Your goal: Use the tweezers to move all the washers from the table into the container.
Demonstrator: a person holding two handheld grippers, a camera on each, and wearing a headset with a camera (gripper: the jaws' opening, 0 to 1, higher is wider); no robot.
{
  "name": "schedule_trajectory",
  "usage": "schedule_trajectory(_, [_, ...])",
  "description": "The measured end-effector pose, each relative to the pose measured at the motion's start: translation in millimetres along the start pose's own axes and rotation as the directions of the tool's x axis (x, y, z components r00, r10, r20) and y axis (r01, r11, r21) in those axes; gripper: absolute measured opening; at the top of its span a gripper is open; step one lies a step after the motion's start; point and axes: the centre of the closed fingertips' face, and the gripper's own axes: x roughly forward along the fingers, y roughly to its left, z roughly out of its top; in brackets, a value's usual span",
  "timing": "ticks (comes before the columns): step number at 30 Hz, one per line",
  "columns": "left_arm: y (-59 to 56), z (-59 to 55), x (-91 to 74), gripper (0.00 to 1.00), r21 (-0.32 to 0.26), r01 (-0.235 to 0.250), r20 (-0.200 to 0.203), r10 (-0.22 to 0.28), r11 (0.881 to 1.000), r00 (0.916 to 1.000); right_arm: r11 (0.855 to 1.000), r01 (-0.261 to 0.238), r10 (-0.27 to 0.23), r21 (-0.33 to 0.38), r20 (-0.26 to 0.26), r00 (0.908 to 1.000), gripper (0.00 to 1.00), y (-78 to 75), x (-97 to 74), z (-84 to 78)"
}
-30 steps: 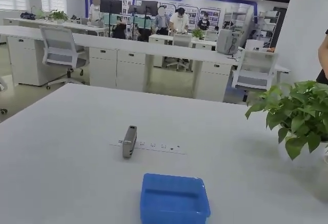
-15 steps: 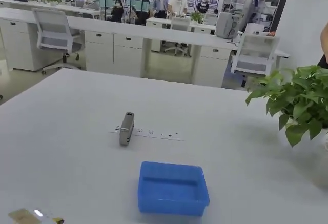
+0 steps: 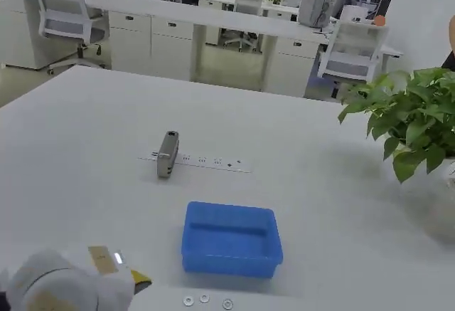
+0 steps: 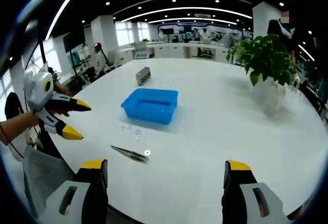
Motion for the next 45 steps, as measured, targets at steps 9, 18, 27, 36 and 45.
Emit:
schedule_trajectory(9, [-7.5, -25.1, 41.8, 0.39, 0.049, 0.119, -0.104, -0.114, 0.992, 0.9881, 1.0, -0.004, 0.004, 0.012, -0.004, 1.0, 0.93, -1.8, 3.6, -0.5])
schedule_trajectory(18, [-9.2, -42.7, 70.2, 0.24, 0.083, 0.167, -0.17, -0.151, 0.982, 0.9738, 1.0, -0.027, 0.027, 0.001, -0.019, 0.9994, 0.92, 6.8, 8.0, -0.8])
schedule_trajectory(27, [-14.6, -49.8, 78.4, 0.11, 0.122, 0.206, -0.203, -0.178, 0.971, 0.9628, 0.999, -0.04, 0.04, -0.004, -0.015, 0.9991, 0.91, 11.5, 9.6, 1.9])
schedule_trajectory(36, [-18.7, -47.4, 81.6, 0.0, 0.238, 0.228, -0.2, -0.182, 0.944, 0.9628, 0.999, -0.036, 0.036, -0.001, -0.011, 0.9993, 0.91, 11.9, 7.1, 2.2])
schedule_trajectory(45, [-28.8, -34.4, 76.0, 0.0, 0.262, 0.222, -0.18, -0.178, 0.939, 0.9674, 0.999, -0.031, 0.031, -0.01, 0.025, 0.9992, 0.9, 14.3, -0.2, 10.8])
